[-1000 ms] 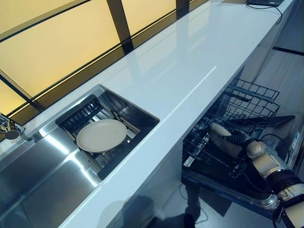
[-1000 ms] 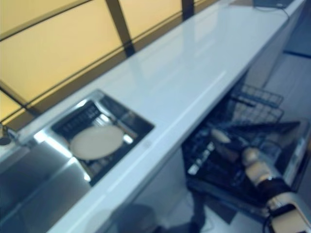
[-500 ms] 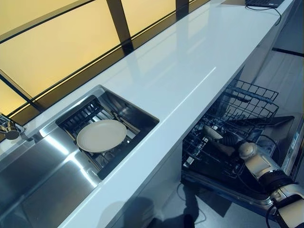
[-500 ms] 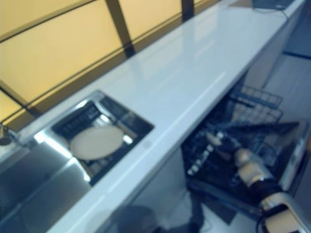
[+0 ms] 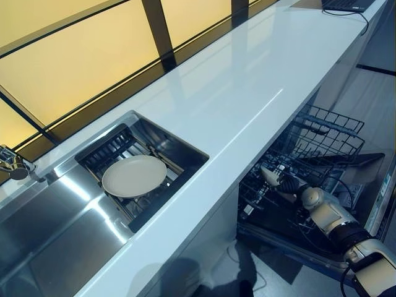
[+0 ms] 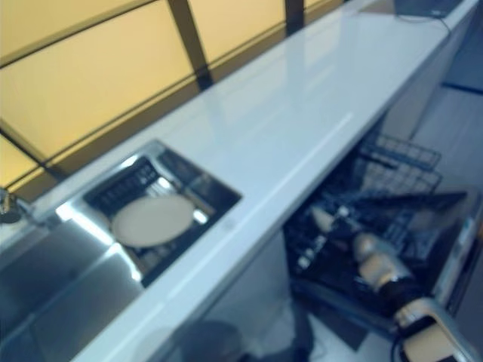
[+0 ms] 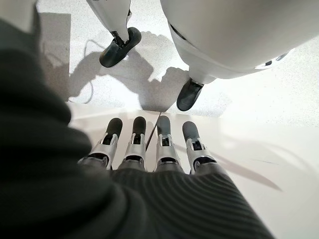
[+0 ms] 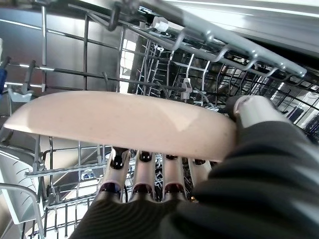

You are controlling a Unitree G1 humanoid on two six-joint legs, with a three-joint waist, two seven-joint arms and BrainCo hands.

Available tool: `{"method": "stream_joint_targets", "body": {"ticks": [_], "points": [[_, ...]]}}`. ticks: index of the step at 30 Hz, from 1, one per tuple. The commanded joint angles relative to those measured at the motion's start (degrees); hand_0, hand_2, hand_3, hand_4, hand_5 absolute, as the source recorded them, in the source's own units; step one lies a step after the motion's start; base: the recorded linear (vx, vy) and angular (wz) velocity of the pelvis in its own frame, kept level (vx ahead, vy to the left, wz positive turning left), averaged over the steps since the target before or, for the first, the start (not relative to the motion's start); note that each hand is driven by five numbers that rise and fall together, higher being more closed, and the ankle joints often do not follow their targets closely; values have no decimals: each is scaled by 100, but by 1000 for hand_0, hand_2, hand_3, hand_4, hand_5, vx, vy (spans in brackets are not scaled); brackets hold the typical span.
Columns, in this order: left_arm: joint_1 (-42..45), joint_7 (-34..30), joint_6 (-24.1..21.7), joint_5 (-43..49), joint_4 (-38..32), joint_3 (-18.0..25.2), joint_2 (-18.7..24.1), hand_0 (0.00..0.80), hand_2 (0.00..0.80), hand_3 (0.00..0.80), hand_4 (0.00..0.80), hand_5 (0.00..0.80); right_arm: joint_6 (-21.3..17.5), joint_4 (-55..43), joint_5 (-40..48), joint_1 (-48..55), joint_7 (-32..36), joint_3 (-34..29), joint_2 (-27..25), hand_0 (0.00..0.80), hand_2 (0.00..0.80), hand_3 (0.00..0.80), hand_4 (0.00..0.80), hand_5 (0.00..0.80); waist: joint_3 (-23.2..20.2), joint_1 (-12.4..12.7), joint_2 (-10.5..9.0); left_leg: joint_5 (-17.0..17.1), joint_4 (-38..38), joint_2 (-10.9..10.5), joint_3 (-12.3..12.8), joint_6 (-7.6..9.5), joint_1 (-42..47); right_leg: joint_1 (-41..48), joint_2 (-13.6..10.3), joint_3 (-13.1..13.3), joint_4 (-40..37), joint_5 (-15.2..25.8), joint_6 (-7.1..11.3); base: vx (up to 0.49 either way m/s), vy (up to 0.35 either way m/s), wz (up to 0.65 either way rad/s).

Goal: Take plates into dishwasher

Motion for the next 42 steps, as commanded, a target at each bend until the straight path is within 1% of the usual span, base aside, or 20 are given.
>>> {"method": "stream_joint_targets", "body": {"ticks": [1,10,14,15,17,18,19,20,26,32,36,42], "points": [[-1020,92,-22,60,368,88,360,0,0,0,0,0,138,277,251,378,432,533,728,800,800,800,800,800,27,-14,-298,133,-14,49,-219,-139,-229,307,-182,165,32,-544,443,0,0,0],[-1023,102,-43,64,399,101,341,0,0,0,0,0,194,253,241,392,324,517,731,800,800,800,800,800,42,-12,-300,128,-14,56,-213,-138,-219,323,-185,154,33,-554,437,0,0,0],[-1012,95,-56,62,411,117,355,0,0,0,0,0,283,253,236,423,243,464,715,794,794,794,794,794,38,-15,-316,133,-14,60,-210,-140,-219,316,-181,147,41,-547,441,0,0,0],[-1011,92,-63,60,420,127,360,0,0,0,0,0,269,285,224,423,237,443,701,546,546,546,546,546,37,-13,-321,134,-14,64,-212,-137,-220,317,-176,143,40,-549,439,0,0,0],[-1017,93,-60,56,422,127,360,0,0,0,0,0,264,290,220,427,204,430,687,405,405,405,405,405,40,-14,-326,132,-14,64,-211,-134,-218,319,-172,146,40,-550,437,0,0,0],[-1002,96,-69,55,423,131,366,0,0,0,0,0,262,280,214,429,199,412,670,179,179,179,179,179,36,-15,-332,132,-14,71,-205,-135,-212,326,-168,143,38,-552,437,0,0,0],[-996,99,-66,52,417,129,368,0,0,0,0,0,262,275,209,434,190,407,669,66,66,66,66,66,36,-15,-334,132,-14,73,-204,-136,-210,327,-167,143,39,-552,437,0,0,0],[-980,97,-61,52,397,133,377,0,0,0,0,0,277,254,207,453,164,394,665,0,0,0,0,0,36,-14,-335,133,-14,74,-206,-133,-204,326,-162,147,42,-549,436,0,0,0],[-976,112,-46,45,398,144,378,0,0,0,0,0,288,282,209,408,80,373,652,0,0,0,0,0,38,11,-357,138,-14,82,-195,-135,-210,335,-140,106,28,-548,426,0,0,0],[-952,115,-58,49,399,144,382,0,0,0,0,0,199,331,238,429,31,319,578,0,0,0,0,0,37,11,-359,145,-14,87,-199,-134,-210,347,-128,126,24,-548,423,0,0,0],[-940,122,-61,44,386,129,390,0,0,0,0,0,233,311,263,411,-9,315,553,0,0,0,0,0,37,12,-356,141,-14,82,-208,-133,-209,348,-134,134,20,-548,425,0,0,0],[-929,114,-33,32,329,162,395,0,0,0,0,0,205,144,456,437,-270,231,495,0,0,0,0,0,43,3,-362,139,-14,80,-210,-126,-200,351,-127,149,20,-538,422,0,0,0]]}}
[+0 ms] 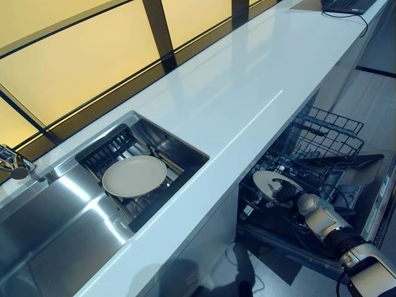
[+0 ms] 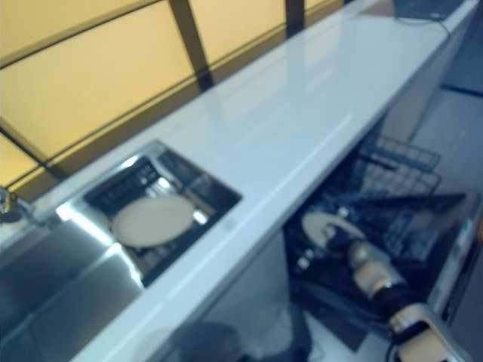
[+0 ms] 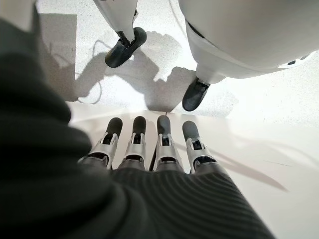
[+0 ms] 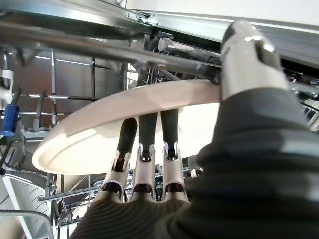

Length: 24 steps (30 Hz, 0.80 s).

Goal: Take plates into dishwasher

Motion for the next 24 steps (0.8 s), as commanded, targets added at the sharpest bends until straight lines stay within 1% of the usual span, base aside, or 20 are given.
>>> {"method": "stream_joint_targets", "body": {"ticks": [1,4,6,7,8,10,14,21,24], "points": [[-811,122,-31,16,282,172,468,0,0,0,0,0,-41,17,402,259,-174,186,258,0,0,0,0,0,57,-5,-346,132,-15,81,-198,-129,-202,345,-126,161,24,-542,420,0,0,0],[-766,137,-60,-12,281,205,489,0,0,0,0,0,-104,-176,558,326,-391,18,168,0,0,0,0,0,61,-31,-367,122,-15,86,-189,-124,-187,349,-110,179,36,-549,422,0,0,0],[-717,148,-91,-5,294,268,509,0,0,0,0,0,-102,-443,695,431,-578,-205,83,0,0,0,0,0,66,-61,-395,118,-15,94,-181,-124,-182,348,-90,208,44,-549,427,0,0,0],[-675,170,-103,-11,289,322,542,0,0,0,0,0,-107,-700,829,560,-674,-428,-12,0,0,0,0,0,77,-96,-435,109,-15,104,-170,-118,-180,338,-74,227,49,-546,432,0,0,0],[-669,175,-106,-11,290,328,547,0,0,0,0,0,-114,-738,864,584,-715,-458,-25,0,0,0,0,0,79,-98,-442,107,-15,107,-169,-117,-178,338,-71,231,50,-545,432,0,0,0],[-631,194,-122,-22,294,393,583,0,0,0,0,0,-124,-1037,1025,727,-854,-724,-110,0,0,0,0,0,100,-138,-484,98,-15,123,-158,-113,-172,329,-53,255,55,-544,434,-2,-5,-2],[-515,225,-190,-32,352,573,683,0,0,0,0,0,-203,-1803,1354,1187,-1152,-1455,-361,0,0,0,0,0,110,-263,-607,61,-15,164,-117,-97,-153,307,2,322,66,-542,439,-2,-9,-4],[-325,322,-439,-53,597,737,694,0,0,0,0,0,-529,-2403,1558,1707,-1627,-2265,-587,0,0,0,0,0,47,-413,-728,7,-15,183,-34,-74,-103,311,60,428,69,-553,441,15,15,-8],[-279,336,-500,-83,650,760,694,0,0,0,0,0,-619,-2480,1625,1823,-1757,-2470,-693,0,0,0,0,0,19,-453,-747,-9,-15,179,-14,-66,-78,327,69,458,65,-559,440,22,36,-2]]}}
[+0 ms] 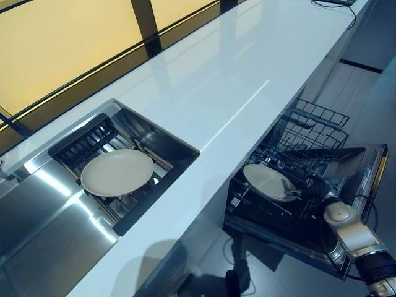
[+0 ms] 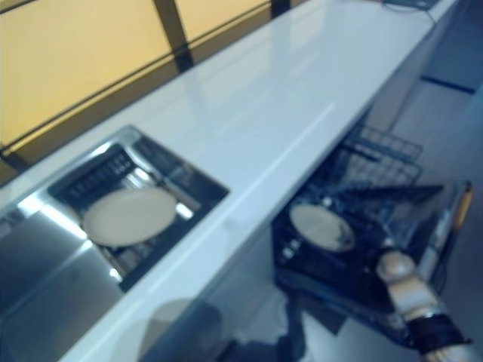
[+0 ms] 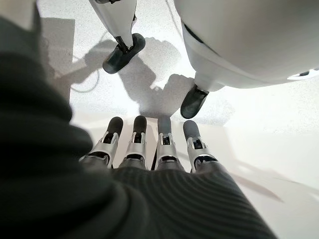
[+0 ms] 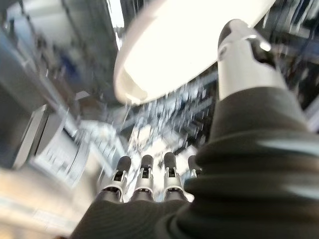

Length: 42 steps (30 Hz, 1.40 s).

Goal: Take plates into dishwasher

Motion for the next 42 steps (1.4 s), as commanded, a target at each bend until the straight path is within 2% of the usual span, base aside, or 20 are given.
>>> {"method": "stream_joint_targets", "body": {"ticks": [1,6,10,16,19,24,29,34,36,38,40,42], "points": [[-316,198,-243,-85,425,327,606,0,0,0,0,0,-455,-585,208,139,-321,-310,-300,0,0,0,0,0,-329,-212,-356,26,13,157,-142,-61,-76,413,-24,237,69,-561,439,16,37,-3],[-232,235,-324,-142,481,316,576,0,0,0,0,0,-568,-566,419,241,-589,-613,-505,0,0,0,0,0,-369,-235,-370,5,13,141,-124,-51,-44,447,-29,261,66,-575,429,17,44,-3],[-162,253,-322,-201,508,317,567,0,0,0,0,0,-804,-609,555,244,-1021,-939,-771,0,0,0,0,0,-420,-248,-420,-28,13,128,-126,-51,1,507,-39,260,68,-596,431,29,42,-1],[4,290,-166,-256,441,306,554,0,0,0,0,0,-1151,-1197,-415,182,-1380,-1354,-1329,0,0,0,0,0,-514,-220,-526,-93,13,85,-214,-12,75,613,-44,294,75,-626,429,56,31,-1],[87,311,-145,-284,519,380,521,0,0,0,0,0,-1020,-1684,-385,-60,-1158,-1367,-1735,0,0,0,0,0,-599,-180,-572,-148,13,38,-267,27,122,632,-73,330,74,-628,431,70,69,-1],[239,392,-131,-238,689,517,467,0,0,0,0,0,-1093,-1964,-395,-678,-906,-1021,-2198,0,0,0,0,0,-752,-63,-638,-245,13,-44,-292,76,189,674,-144,363,27,-608,473,53,98,-3],[368,462,7,-213,840,595,504,0,0,0,0,0,-1210,-1947,7,-1999,-633,4,-2616,0,0,0,0,0,-987,152,-781,-363,13,-166,-313,161,321,785,-253,367,8,-595,547,77,136,-3],[490,451,57,-303,853,687,465,0,0,0,0,0,-1200,-2133,214,-2715,-255,694,-2540,0,0,0,0,0,-1187,372,-857,-478,13,-376,-420,316,488,991,-448,306,38,-599,625,119,231,2],[531,436,50,-401,867,699,441,0,0,0,0,0,-1061,-2262,161,-2948,-40,992,-2343,0,0,0,0,0,-1274,577,-888,-545,13,-521,-581,459,585,1118,-628,214,244,-674,672,160,311,30],[534,439,67,-456,873,695,414,0,0,0,0,0,-1009,-2305,107,-3016,53,1106,-2223,0,0,0,0,0,-1299,657,-894,-574,21,-587,-674,526,627,1145,-724,167,416,-736,700,120,241,43],[531,475,82,-491,890,696,400,0,0,0,0,0,-941,-2352,-6,-3061,154,1225,-1985,0,0,0,0,0,-1313,832,-889,-597,56,-692,-877,663,658,1157,-900,92,824,-828,717,104,256,45],[513,507,168,-499,880,693,408,0,0,0,0,0,-868,-2367,-86,-3101,207,1301,-1783,0,0,0,0,0,-1310,939,-884,-562,70,-794,-1117,768,644,1038,-1075,79,1371,-656,698,76,228,43]]}}
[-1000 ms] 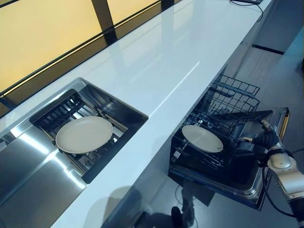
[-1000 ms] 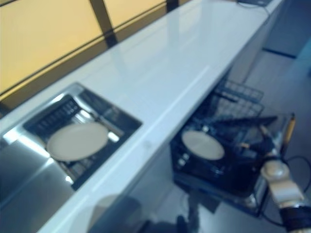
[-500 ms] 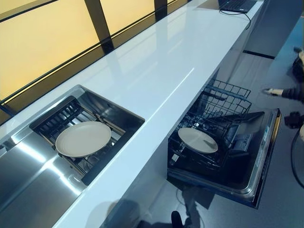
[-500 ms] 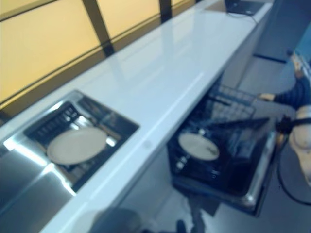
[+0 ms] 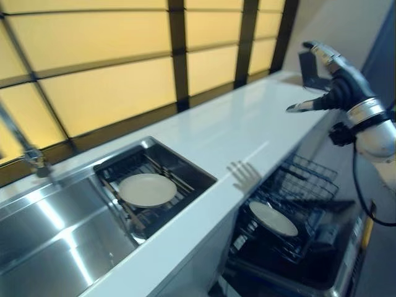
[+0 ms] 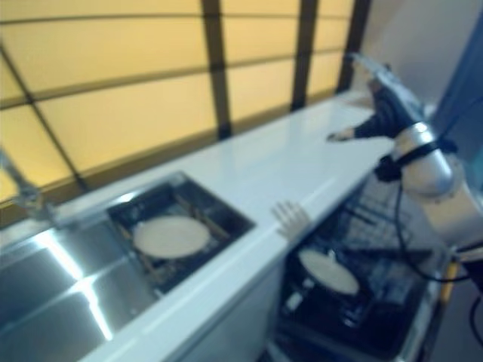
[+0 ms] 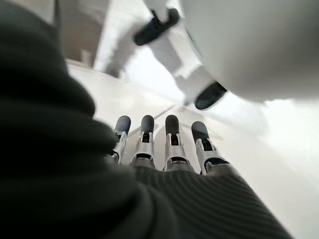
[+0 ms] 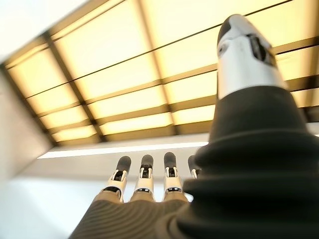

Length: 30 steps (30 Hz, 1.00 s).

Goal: Take plates into dishwasher

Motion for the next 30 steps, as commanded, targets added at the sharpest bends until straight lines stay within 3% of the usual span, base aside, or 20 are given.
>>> {"method": "stream_joint_targets", "body": {"ticks": [1,3,6,10,13,17,20,25,29,30], "points": [[-117,378,176,-262,215,128,644,0,0,0,0,0,125,-15,-314,-728,51,188,414,0,0,0,0,0,-2,414,-107,-404,83,-445,-490,607,36,-19,-789,338,1830,-136,499,72,232,49],[-130,357,275,-157,218,154,715,0,0,0,0,0,204,123,-457,-839,95,299,632,0,0,0,0,0,46,528,-40,-355,115,-509,-779,663,37,-327,-908,444,2551,179,450,76,201,61],[-91,366,424,-59,202,270,843,0,0,0,0,0,377,380,-624,-1045,184,476,803,0,0,0,0,0,111,600,-12,-365,128,-639,-1186,683,124,-680,-581,750,2787,273,407,119,84,95],[-54,356,580,65,226,463,1025,0,0,0,0,0,374,788,-499,-1363,214,702,875,0,0,0,0,0,154,675,-138,-456,162,-748,-1604,668,187,-642,-310,731,2041,96,412,164,-93,93],[16,334,649,196,275,610,1108,0,0,0,0,0,232,1060,-348,-1432,275,845,850,0,0,0,0,0,175,660,-263,-564,154,-847,-1977,679,269,-671,143,1019,1100,-105,468,217,-164,66],[43,315,715,195,191,645,1137,0,0,0,0,0,66,1245,-321,-1350,382,870,833,0,0,0,0,0,177,709,-310,-509,111,-899,-2257,699,270,-601,317,1021,937,-188,391,143,-173,89],[-34,255,646,43,183,685,1151,0,0,0,0,0,34,1518,-244,-1509,470,1023,935,0,0,0,0,0,118,868,-350,-425,97,-799,-2187,610,152,-213,268,783,639,-317,335,98,-241,56],[6,239,379,32,-3,661,1012,0,0,0,0,0,250,1782,-102,-1642,678,1242,1030,0,0,0,0,0,19,1050,-411,-356,87,-564,-1830,435,33,376,252,382,224,-563,187,106,-198,44],[3,149,282,249,-269,429,896,0,0,0,0,0,541,1771,-70,-1355,773,1124,931,0,0,0,0,0,21,1005,-389,-332,112,-441,-1145,336,-39,573,218,-111,140,-660,156,48,-110,57],[14,151,269,240,-308,373,901,0,0,0,0,0,604,1742,-35,-1254,826,1071,907,0,0,0,0,0,29,977,-381,-326,107,-425,-1070,327,-35,583,218,-169,166,-683,148,29,-47,56]]}}
